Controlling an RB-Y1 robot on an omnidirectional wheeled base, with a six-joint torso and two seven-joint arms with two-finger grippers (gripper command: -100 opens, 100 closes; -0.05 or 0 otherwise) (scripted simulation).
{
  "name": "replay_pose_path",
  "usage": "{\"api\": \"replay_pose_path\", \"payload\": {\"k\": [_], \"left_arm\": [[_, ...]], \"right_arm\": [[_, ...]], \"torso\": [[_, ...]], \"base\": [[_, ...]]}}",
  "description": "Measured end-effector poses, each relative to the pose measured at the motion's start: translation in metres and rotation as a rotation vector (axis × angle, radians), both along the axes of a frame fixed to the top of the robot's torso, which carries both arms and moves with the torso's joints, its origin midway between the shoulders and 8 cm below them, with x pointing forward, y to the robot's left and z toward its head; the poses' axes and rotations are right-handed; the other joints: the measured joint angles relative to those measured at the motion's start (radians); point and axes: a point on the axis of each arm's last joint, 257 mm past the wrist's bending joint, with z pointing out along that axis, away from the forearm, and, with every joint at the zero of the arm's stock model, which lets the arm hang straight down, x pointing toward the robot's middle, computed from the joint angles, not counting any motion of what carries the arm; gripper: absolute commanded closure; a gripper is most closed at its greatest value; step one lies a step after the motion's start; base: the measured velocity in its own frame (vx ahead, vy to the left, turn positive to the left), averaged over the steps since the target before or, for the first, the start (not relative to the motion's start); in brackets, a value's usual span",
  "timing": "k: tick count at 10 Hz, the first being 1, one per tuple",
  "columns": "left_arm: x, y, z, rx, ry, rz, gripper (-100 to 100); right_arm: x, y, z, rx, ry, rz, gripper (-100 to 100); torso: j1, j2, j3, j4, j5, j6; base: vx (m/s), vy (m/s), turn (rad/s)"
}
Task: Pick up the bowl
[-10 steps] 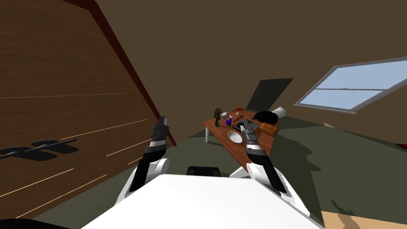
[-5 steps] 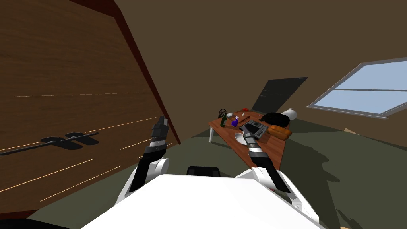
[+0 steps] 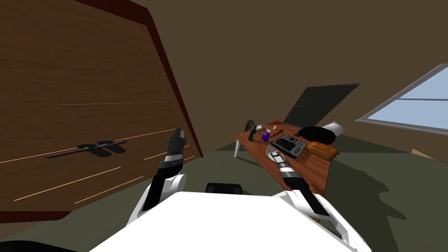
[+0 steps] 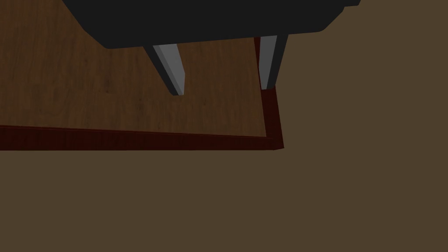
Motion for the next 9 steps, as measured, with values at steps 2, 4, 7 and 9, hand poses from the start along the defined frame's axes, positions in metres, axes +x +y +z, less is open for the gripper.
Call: {"api": "replay_pose_path", "payload": {"k": [2,4,7,9], "left_arm": [[0.0,0.0,0.0,0.0,0.0,0.0,0],[0.0,0.0,0.0,0.0,0.0,0.0,0],[0.0,0.0,0.0,0.0,0.0,0.0,0],[0.0,0.0,0.0,0.0,0.0,0.0,0]], "right_arm": [[-0.005,-0.012,-0.021,-0.065,0.06,-0.023,-100],[-0.018,-0.036,-0.052,-0.172,0.164,-0.053,-100],[-0.034,-0.066,-0.089,-0.302,0.288,-0.076,-100],[-0.051,-0.084,-0.111,-0.398,0.383,-0.084,-100]], "torso": [[-0.002,-0.002,-0.001,0.0,0.0,0.0],[-0.001,-0.003,-0.002,-0.001,0.0,0.0],[-0.004,-0.004,-0.002,-0.001,-0.001,0.0],[-0.005,-0.005,-0.003,-0.001,-0.001,0.0]], "base": [[0.053,0.076,0.145],[0.054,0.074,0.097],[0.079,0.036,0.125],[0.078,0.012,0.073]]}}
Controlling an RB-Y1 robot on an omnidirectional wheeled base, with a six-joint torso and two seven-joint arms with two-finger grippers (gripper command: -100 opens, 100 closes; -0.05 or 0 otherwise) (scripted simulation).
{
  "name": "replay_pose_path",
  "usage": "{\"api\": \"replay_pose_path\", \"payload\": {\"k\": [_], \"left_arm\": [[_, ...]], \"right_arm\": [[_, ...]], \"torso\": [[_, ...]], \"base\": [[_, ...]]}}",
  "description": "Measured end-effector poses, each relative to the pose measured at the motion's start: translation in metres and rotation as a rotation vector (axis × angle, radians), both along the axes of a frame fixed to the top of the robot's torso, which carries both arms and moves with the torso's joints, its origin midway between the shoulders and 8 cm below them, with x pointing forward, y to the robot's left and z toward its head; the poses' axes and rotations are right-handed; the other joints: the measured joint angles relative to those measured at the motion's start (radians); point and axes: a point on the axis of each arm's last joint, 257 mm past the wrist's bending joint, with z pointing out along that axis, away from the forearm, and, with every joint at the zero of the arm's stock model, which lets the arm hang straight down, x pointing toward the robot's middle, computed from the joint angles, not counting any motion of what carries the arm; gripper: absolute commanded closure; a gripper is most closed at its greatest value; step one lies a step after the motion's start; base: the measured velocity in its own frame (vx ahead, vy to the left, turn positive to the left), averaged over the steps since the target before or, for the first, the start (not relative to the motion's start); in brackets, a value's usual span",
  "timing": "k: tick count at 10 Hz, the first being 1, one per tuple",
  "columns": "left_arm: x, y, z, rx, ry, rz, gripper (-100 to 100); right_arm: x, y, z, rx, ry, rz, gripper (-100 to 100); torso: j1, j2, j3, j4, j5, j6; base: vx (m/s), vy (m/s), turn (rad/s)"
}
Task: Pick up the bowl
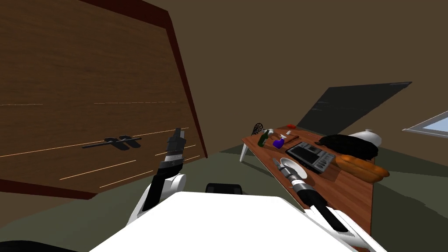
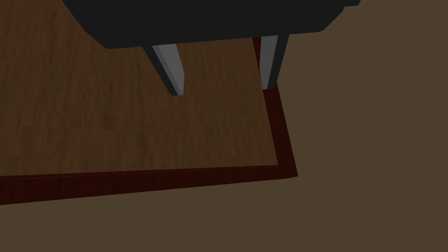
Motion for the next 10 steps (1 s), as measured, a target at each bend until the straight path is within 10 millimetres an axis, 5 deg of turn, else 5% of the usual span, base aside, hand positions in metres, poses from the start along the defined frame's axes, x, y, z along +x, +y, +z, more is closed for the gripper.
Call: {"api": "replay_pose_path", "payload": {"k": [3,6,7,10], "left_arm": [[0.0,0.0,0.0,0.0,0.0,0.0,0],[0.0,0.0,0.0,0.0,0.0,0.0,0],[0.0,0.0,0.0,0.0,0.0,0.0,0],[0.0,0.0,0.0,0.0,0.0,0.0,0]], "right_arm": [[-0.044,-0.032,-0.051,-0.169,0.185,0.007,-100],[-0.079,-0.055,-0.079,-0.301,0.341,0.027,-100],[-0.107,-0.061,-0.097,-0.358,0.42,0.039,-100],[-0.14,-0.08,-0.113,-0.453,0.536,0.07,-100]], "torso": [[-0.003,-0.003,-0.001,0.0,-0.001,0.0],[-0.003,-0.001,0.0,0.0,-0.001,0.0],[-0.005,-0.003,-0.001,-0.001,-0.001,0.0],[-0.003,0.0,0.0,0.0,-0.001,0.0]], "base": [[0.118,-0.021,0.106],[0.112,-0.039,0.119],[0.124,-0.071,0.045],[0.093,-0.041,0.07]]}}
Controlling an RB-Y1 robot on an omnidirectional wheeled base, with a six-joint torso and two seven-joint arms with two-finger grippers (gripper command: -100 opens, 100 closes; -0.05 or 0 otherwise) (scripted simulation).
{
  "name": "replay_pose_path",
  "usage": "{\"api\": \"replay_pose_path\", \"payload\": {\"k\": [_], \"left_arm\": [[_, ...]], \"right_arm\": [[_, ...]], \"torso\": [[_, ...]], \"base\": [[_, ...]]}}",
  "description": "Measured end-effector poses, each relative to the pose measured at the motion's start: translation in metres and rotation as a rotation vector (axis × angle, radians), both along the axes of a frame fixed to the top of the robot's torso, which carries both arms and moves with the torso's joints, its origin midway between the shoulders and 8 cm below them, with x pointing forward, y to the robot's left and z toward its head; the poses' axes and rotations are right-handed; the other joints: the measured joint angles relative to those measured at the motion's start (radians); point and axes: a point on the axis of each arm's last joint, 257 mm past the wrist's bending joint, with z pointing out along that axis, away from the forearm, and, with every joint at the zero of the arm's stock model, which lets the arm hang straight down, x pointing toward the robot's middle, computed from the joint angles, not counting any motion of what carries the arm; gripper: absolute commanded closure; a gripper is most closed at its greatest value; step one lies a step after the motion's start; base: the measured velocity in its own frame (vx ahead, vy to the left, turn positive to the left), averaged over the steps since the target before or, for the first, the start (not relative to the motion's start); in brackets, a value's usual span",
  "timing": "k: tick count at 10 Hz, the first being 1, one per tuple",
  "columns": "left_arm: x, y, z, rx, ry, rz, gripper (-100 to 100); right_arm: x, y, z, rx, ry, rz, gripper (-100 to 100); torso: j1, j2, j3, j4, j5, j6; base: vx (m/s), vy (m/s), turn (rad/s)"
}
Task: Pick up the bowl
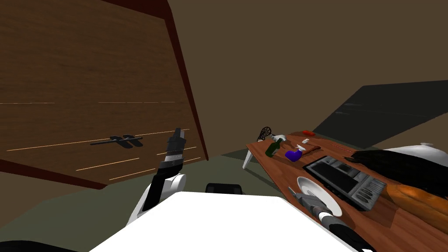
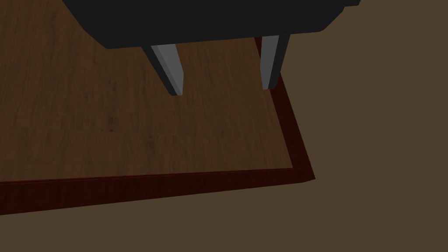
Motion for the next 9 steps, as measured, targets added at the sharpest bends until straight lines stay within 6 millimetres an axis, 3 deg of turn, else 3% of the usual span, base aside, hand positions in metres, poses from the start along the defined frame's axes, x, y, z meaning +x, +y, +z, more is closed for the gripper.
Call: {"api": "replay_pose_path", "payload": {"k": [3,5,9], "left_arm": [[0.0,0.0,0.0,0.0,0.0,0.0,0],[0.0,0.0,0.0,0.0,0.0,0.0,0],[0.0,0.0,0.0,0.0,0.0,0.0,0]], "right_arm": [[-0.038,-0.014,-0.016,-0.085,0.128,0.04,-100],[-0.051,-0.019,-0.022,-0.11,0.166,0.047,-100],[-0.128,-0.044,-0.044,-0.241,0.4,0.139,-100]], "torso": [[0.0,0.001,0.001,0.0,0.0,0.0],[0.001,0.004,0.002,0.001,0.0,0.0],[-0.004,-0.002,-0.001,0.0,-0.001,0.0]], "base": [[0.07,-0.04,0.05],[0.043,-0.03,0.032],[0.115,-0.091,0.103]]}}
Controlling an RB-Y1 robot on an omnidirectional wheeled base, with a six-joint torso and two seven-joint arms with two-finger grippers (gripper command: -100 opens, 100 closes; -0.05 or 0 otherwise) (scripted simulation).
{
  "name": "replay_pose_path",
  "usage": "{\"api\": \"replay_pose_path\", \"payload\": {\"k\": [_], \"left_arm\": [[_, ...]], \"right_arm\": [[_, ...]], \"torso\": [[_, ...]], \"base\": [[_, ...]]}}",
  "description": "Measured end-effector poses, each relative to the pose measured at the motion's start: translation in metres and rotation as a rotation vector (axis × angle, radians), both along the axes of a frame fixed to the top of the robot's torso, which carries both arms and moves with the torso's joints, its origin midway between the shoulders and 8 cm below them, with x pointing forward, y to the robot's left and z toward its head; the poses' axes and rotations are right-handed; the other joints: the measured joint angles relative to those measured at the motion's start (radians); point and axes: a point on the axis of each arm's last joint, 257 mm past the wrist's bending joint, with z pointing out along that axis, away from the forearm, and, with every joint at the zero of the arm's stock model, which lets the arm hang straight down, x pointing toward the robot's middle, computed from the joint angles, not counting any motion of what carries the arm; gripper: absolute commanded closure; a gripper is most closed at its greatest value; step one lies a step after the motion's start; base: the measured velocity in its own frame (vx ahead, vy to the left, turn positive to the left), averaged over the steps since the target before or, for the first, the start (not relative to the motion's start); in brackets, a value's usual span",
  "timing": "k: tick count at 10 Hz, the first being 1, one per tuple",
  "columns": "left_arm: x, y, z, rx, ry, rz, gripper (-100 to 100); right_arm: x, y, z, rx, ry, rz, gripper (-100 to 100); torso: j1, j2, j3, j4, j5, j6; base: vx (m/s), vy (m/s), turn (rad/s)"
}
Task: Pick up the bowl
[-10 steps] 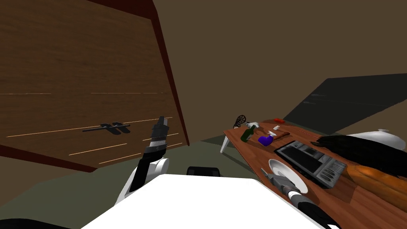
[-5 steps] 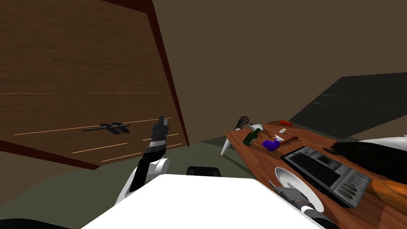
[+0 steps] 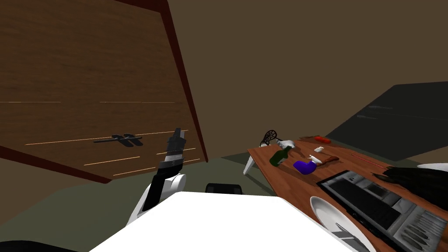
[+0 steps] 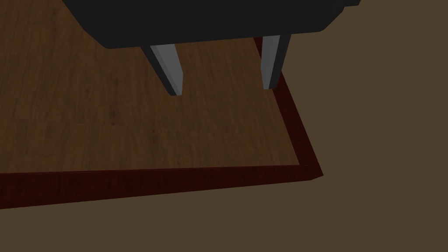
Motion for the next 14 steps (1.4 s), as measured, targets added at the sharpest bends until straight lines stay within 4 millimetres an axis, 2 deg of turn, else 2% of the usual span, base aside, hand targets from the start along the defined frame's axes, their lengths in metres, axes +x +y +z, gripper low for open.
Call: {"api": "replay_pose_path", "payload": {"k": [2,5,6,7,11,14], "left_arm": [[0.0,0.0,0.0,0.0,0.0,0.0,0],[0.0,0.0,0.0,0.0,0.0,0.0,0],[0.0,0.0,0.0,0.0,0.0,0.0,0],[0.0,0.0,0.0,0.0,0.0,0.0,0],[0.0,0.0,0.0,0.0,-0.001,0.0,0],[0.0,0.0,0.0,0.0,0.0,0.0,0]], "right_arm": [[-0.044,-0.007,-0.008,-0.054,0.116,0.044,-100],[-0.089,-0.008,-0.02,-0.09,0.248,0.107,-100],[-0.09,-0.007,-0.02,-0.092,0.254,0.11,0],[-0.09,-0.008,-0.02,-0.092,0.253,0.11,-100],[-0.095,-0.02,-0.029,-0.069,0.257,0.004,-100],[-0.101,-0.032,-0.036,-0.056,0.261,-0.093,-100]], "torso": [[0.002,0.001,0.0,0.0,0.0,0.0],[0.004,0.002,0.001,0.001,0.001,0.0],[0.006,0.005,0.003,0.001,0.001,0.0],[0.007,0.006,0.004,0.001,0.001,0.0],[0.01,0.021,0.012,0.005,0.002,0.0],[0.009,0.021,0.012,0.005,0.002,0.0]], "base": [[0.105,-0.063,0.075],[0.064,-0.042,0.043],[0.006,-0.005,-0.001],[-0.066,0.003,0.231],[-0.179,0.027,0.331],[-0.186,0.04,0.319]]}}
